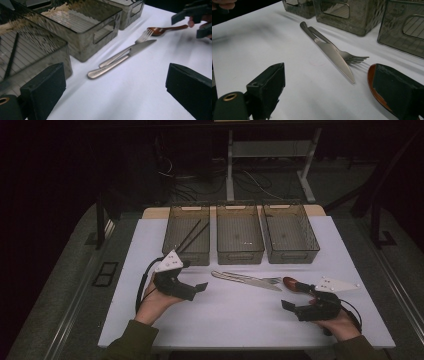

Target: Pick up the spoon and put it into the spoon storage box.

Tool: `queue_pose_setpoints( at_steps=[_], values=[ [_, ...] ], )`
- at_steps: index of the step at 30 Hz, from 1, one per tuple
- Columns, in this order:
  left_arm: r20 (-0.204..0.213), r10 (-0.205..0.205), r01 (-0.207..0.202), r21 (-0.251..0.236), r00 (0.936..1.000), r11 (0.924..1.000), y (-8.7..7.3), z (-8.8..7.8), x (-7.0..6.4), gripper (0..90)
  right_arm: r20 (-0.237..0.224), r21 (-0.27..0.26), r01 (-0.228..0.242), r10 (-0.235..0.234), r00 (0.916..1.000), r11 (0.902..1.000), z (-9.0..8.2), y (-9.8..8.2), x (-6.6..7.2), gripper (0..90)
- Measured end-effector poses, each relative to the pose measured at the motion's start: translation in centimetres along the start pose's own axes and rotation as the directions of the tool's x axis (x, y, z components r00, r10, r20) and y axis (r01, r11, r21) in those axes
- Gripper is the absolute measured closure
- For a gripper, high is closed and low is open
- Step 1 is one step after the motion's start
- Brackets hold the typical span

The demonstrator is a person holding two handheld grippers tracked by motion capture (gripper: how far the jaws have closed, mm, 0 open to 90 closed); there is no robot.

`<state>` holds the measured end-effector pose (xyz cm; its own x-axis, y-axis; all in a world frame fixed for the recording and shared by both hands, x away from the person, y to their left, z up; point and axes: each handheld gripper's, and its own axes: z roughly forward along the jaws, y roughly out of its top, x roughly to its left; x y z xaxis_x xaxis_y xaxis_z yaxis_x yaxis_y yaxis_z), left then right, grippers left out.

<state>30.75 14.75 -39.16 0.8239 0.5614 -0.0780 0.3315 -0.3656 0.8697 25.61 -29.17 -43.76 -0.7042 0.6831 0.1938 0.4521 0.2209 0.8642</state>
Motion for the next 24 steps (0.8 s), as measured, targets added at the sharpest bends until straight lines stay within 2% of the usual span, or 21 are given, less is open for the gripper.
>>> queue_pose_setpoints(
  at_steps=[2,7,12,15,24],
  values=[
    [-0.002,0.008,-0.008,0.009,1.0000,0.9999,-0.7,-0.2,-0.2,0.0,-0.001,0.004,0.002,-0.002,1.0000,1.0000,0.0,0.0,0.0,11.4],
    [0.023,-0.018,0.017,0.016,0.9996,0.9997,-2.1,-0.6,-0.9,0.0,-0.001,0.005,0.009,-0.009,1.0000,1.0000,0.0,0.0,0.0,11.4],
    [0.032,0.018,-0.019,0.019,0.9993,0.9996,-3.2,-1.0,-2.1,0.0,-0.004,0.003,0.010,-0.010,0.9999,0.9999,-0.1,0.0,0.1,11.4],
    [0.025,0.023,-0.023,0.010,0.9994,0.9997,-3.9,-1.2,-2.6,0.0,-0.005,0.010,0.010,-0.010,0.9999,0.9999,-0.1,0.0,0.1,11.4],
    [0.039,0.014,-0.015,0.018,0.9991,0.9997,-4.5,-1.1,-2.6,0.0,-0.026,0.066,0.047,-0.046,0.9986,0.9967,-0.5,0.6,0.3,11.3]
  ],
)
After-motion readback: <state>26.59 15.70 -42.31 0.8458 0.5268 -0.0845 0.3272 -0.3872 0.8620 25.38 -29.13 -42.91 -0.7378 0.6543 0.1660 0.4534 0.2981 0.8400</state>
